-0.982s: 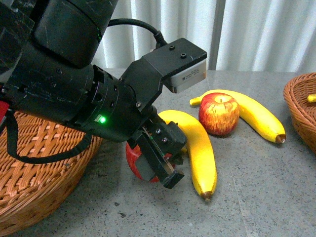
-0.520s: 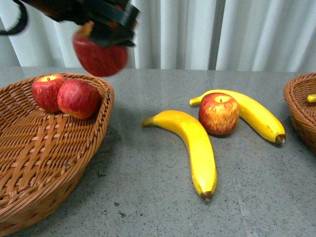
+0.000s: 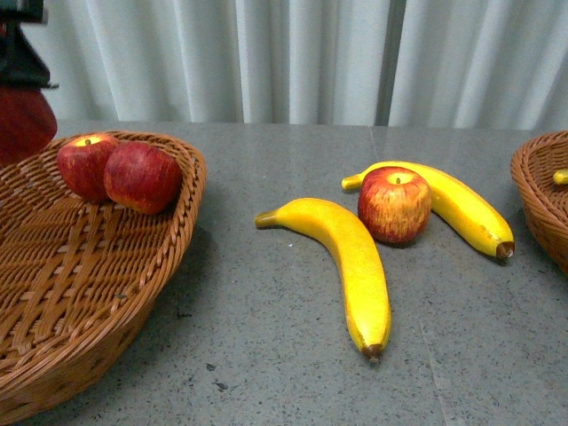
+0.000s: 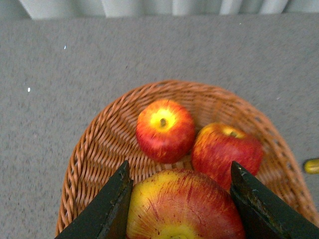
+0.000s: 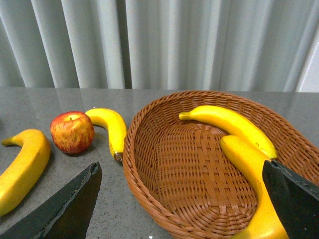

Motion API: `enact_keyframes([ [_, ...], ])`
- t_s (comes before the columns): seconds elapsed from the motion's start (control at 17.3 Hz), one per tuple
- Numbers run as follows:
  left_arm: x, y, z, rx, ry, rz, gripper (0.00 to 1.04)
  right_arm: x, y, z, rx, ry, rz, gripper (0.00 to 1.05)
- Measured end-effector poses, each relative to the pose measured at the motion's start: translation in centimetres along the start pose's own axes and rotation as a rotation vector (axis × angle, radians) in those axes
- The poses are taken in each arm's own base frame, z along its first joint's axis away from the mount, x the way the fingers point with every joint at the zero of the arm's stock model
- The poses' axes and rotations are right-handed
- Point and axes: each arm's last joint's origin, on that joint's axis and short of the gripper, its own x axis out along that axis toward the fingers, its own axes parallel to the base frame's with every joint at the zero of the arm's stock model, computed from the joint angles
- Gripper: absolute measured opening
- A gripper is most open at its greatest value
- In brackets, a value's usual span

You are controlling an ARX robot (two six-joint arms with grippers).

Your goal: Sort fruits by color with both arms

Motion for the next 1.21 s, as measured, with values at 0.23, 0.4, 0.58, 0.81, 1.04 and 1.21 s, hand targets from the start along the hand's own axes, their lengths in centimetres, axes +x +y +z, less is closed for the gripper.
enact_keyframes([
  [0.23,1.6,0.5,-3.3,-0.028,0.06,0.018,0.51,0.0,0.0,0.0,0.0,0.0,0.0,0.98],
  [0.4,2.2,1.4,-4.3,-0.043,0.087,0.053,0.53,0.0,0.0,0.0,0.0,0.0,0.0,0.98],
  [0.58,1.8,0.9,-4.1,-0.026,0.069,0.033,0.87,0.0,0.0,0.0,0.0,0.0,0.0,0.98],
  [0.81,-0.3,-1.3,-2.4,0.042,-0.032,-0.019,0.98,0.0,0.0,0.0,0.0,0.0,0.0,0.98],
  [1.04,-2.3,-5.5,1.0,0.162,-0.222,-0.157,0.98,0.0,0.0,0.0,0.0,0.0,0.0,0.98],
  [1.21,-0.3,-9.6,1.9,0.273,-0.249,-0.297,0.98,0.0,0.0,0.0,0.0,0.0,0.0,0.98],
])
